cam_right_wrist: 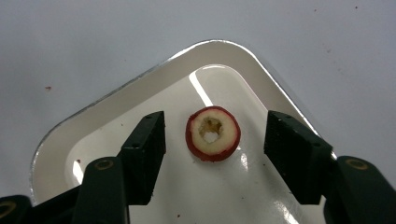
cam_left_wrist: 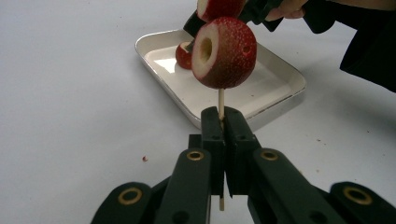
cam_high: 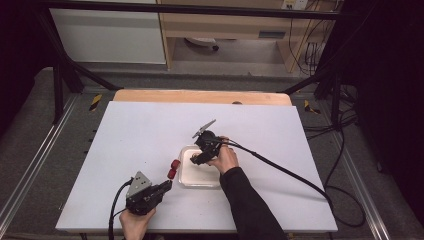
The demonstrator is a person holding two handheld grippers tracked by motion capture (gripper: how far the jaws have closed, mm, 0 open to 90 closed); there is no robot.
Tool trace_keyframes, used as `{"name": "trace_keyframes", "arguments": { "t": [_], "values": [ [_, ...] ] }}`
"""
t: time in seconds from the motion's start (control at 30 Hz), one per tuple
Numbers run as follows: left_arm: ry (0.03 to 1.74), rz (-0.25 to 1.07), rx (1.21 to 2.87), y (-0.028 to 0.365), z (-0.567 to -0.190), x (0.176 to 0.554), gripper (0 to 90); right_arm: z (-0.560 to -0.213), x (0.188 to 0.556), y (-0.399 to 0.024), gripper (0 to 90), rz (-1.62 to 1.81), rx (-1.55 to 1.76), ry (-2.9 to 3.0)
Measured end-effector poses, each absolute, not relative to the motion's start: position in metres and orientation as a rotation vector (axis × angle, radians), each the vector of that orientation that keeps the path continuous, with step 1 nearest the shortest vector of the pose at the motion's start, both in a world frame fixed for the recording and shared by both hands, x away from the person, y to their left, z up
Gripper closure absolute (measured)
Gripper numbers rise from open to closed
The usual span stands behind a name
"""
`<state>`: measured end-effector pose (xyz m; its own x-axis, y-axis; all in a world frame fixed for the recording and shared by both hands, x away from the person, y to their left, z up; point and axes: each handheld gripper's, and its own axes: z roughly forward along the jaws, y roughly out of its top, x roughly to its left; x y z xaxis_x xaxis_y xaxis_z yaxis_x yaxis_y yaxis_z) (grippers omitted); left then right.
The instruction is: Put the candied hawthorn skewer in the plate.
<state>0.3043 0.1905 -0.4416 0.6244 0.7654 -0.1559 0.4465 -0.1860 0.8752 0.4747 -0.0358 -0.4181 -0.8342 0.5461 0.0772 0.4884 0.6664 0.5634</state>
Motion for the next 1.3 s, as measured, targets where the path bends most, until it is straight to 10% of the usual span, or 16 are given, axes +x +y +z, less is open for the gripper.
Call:
{"name": "trace_keyframes", "arguments": {
  "t": [0.73,1.3],
  "values": [
    [0.976,0.367,1.823,0.187,-0.443,0.305,87.6,-0.411,0.476,-0.034,59.7,0.859,0.825,2.806],
    [0.925,0.305,1.772,0.145,-0.437,0.297,87.7,-0.362,0.420,-0.111,59.9,1.696,1.202,2.253]
  ]
}}
